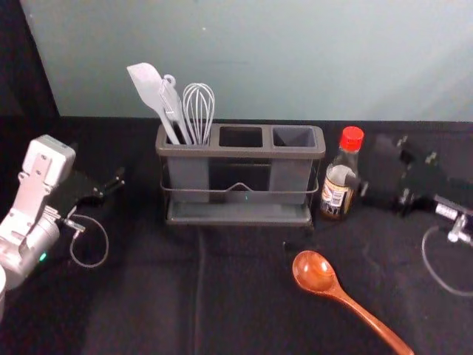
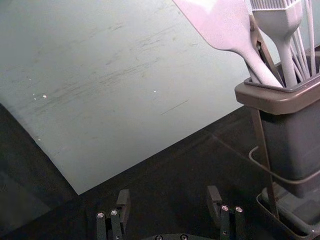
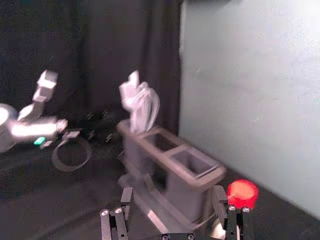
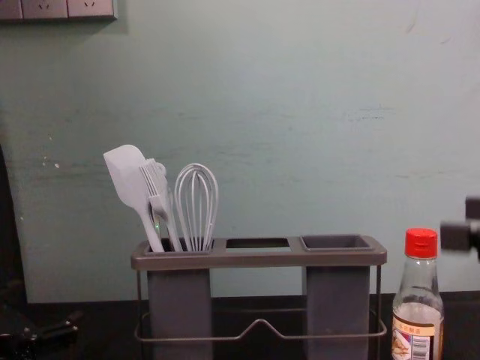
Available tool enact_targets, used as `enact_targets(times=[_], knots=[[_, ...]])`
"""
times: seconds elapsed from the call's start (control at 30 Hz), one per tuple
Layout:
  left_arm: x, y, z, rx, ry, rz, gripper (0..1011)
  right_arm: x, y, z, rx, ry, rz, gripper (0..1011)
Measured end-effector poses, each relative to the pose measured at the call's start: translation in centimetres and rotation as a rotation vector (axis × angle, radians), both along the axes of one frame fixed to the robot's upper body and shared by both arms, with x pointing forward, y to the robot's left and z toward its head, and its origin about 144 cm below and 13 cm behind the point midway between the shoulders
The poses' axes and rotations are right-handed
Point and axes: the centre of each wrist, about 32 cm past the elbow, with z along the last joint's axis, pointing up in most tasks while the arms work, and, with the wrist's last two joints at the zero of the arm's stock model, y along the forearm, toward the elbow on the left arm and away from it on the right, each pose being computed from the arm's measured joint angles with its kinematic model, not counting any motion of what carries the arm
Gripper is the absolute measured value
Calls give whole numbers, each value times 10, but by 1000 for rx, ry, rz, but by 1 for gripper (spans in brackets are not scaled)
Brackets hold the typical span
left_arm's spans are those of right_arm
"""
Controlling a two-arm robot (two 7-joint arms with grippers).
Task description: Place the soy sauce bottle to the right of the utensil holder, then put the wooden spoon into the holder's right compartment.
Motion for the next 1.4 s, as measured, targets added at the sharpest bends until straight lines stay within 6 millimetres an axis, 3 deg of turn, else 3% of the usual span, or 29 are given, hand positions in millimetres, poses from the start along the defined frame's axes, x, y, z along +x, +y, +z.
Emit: enact_targets(times=[0.13, 0.37, 0.67, 1.4], knots=[[0, 0, 0, 0, 0, 0, 1005, -17, 12, 4, -83, 73, 52, 1004], [0, 0, 0, 0, 0, 0, 1005, -28, 36, -4, -170, 285, 57, 1004], [0, 0, 0, 0, 0, 0, 1005, -14, 57, -9, -289, 449, 9, 1004], [0, 0, 0, 0, 0, 0, 1005, 10, 75, -16, -458, 461, -3, 1004]])
